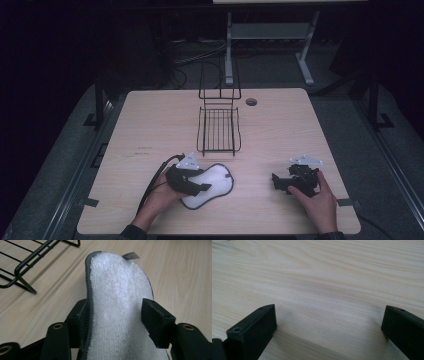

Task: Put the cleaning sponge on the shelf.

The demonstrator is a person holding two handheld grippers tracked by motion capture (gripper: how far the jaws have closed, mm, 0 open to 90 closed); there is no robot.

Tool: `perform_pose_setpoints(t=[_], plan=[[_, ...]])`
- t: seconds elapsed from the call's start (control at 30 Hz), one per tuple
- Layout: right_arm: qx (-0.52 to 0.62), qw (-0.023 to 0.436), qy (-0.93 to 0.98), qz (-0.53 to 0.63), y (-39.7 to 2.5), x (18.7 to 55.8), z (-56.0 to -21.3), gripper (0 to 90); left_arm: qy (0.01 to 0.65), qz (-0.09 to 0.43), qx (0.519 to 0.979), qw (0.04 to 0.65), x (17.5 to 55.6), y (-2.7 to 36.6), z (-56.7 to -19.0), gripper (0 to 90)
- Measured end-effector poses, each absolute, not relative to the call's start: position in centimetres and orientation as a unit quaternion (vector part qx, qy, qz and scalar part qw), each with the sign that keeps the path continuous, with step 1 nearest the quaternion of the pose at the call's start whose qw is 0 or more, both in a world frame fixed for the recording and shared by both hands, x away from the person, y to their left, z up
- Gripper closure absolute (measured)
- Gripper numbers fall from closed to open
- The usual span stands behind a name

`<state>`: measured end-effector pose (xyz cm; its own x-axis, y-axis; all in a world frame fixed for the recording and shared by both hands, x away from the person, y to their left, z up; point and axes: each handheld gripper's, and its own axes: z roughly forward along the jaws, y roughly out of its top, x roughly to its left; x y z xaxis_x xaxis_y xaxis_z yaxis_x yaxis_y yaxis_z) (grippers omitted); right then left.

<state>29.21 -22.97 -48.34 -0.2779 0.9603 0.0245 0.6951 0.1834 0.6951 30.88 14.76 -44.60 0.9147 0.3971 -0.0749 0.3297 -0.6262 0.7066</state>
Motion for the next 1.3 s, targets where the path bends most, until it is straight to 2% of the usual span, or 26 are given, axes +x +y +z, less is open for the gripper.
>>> perform_pose_setpoints(t=[0.6,0.8,1.03,1.3], plan=[[0.561,0.216,0.738,0.307,-23.0,29.2,-48.3,0.0,0.208,0.003,0.875,0.438,31.0,16.0,-43.1,67.0],[0.561,0.216,0.738,0.307,-23.0,29.2,-48.3,0.0,0.212,-0.03,0.863,0.459,31.1,16.3,-42.7,75.5],[0.561,0.216,0.738,0.306,-23.0,29.2,-48.3,0.0,0.215,-0.053,0.855,0.469,31.1,16.5,-42.5,80.1],[0.56,0.216,0.739,0.306,-23.0,29.2,-48.3,0.0,0.219,-0.047,0.853,0.472,31.1,17.1,-42.0,81.0]])
